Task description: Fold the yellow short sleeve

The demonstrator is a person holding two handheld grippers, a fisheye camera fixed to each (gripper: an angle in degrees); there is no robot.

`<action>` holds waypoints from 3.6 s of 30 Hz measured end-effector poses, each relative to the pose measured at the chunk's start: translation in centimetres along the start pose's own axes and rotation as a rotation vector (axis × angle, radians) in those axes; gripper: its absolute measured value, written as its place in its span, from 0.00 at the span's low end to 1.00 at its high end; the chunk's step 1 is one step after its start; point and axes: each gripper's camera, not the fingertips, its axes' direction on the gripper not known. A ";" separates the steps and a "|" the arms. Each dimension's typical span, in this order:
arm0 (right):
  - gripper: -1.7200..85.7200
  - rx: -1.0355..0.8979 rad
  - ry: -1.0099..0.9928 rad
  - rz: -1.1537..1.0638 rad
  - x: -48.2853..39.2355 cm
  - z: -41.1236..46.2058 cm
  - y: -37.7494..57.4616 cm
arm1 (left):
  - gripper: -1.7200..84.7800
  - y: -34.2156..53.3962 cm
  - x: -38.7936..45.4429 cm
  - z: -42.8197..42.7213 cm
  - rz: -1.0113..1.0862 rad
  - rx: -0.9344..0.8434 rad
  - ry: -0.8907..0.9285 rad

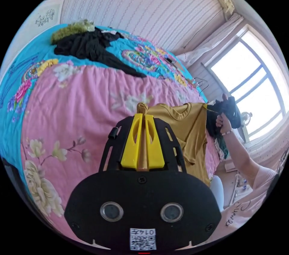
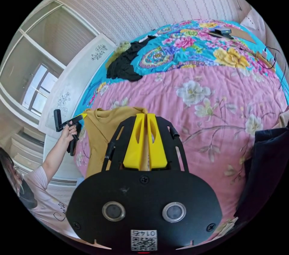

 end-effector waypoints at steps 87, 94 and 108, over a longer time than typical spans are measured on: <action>0.04 -0.101 0.124 -0.087 0.0 8.8 22.9 | 0.12 52.1 45.1 3.5 0.625 0.054 -0.085; 0.07 -0.181 -0.025 0.243 8.3 5.7 31.3 | 0.18 50.6 49.5 7.7 0.700 0.024 -0.014; 0.20 -0.067 -0.391 0.254 14.9 6.0 27.2 | 0.02 45.9 51.4 14.1 0.590 -0.236 0.007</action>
